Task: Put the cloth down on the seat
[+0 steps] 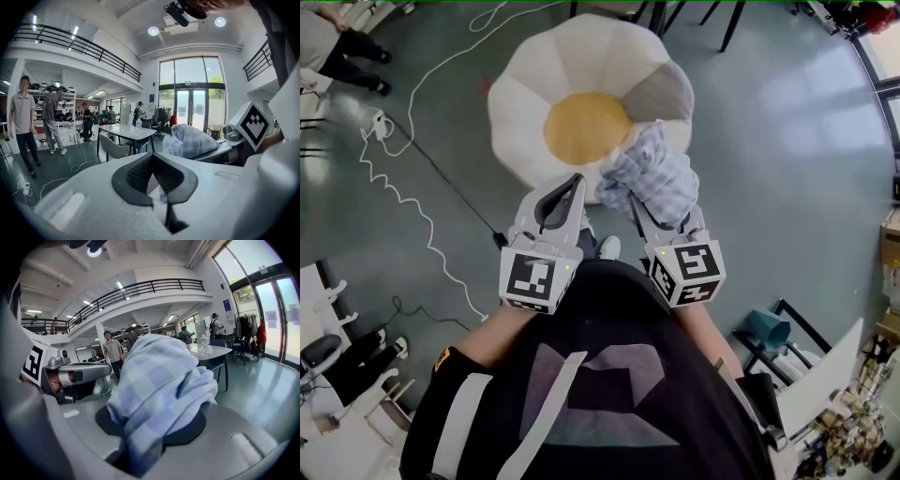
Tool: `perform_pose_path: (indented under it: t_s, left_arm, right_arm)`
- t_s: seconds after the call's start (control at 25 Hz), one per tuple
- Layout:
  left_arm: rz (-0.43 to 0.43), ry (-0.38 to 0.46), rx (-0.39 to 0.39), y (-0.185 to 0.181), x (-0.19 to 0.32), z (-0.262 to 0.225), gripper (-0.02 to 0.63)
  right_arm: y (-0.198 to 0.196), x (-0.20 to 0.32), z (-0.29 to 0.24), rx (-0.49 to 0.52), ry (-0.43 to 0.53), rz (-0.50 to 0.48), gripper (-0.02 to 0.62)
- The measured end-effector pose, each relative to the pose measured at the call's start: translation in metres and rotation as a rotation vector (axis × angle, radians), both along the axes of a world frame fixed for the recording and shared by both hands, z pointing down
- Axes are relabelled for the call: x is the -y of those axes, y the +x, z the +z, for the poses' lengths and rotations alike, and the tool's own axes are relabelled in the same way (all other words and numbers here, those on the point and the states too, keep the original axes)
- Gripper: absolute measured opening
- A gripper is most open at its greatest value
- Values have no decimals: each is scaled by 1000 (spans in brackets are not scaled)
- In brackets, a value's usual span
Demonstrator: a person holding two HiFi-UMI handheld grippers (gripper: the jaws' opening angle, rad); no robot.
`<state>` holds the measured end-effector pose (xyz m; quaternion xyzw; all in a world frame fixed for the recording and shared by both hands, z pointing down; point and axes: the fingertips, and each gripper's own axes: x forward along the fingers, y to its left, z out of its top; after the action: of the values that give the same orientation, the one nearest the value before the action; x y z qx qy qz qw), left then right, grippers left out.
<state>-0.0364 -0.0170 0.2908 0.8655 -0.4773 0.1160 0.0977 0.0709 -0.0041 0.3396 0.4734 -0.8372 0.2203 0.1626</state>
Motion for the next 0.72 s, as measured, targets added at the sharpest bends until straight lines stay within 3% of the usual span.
perform_pose_path:
  t_s: [0.72]
  left_arm:
    - [12,-64,-22,-32,100,53,-2]
  right_arm:
    - [-22,94,39,-95,-84,33,178]
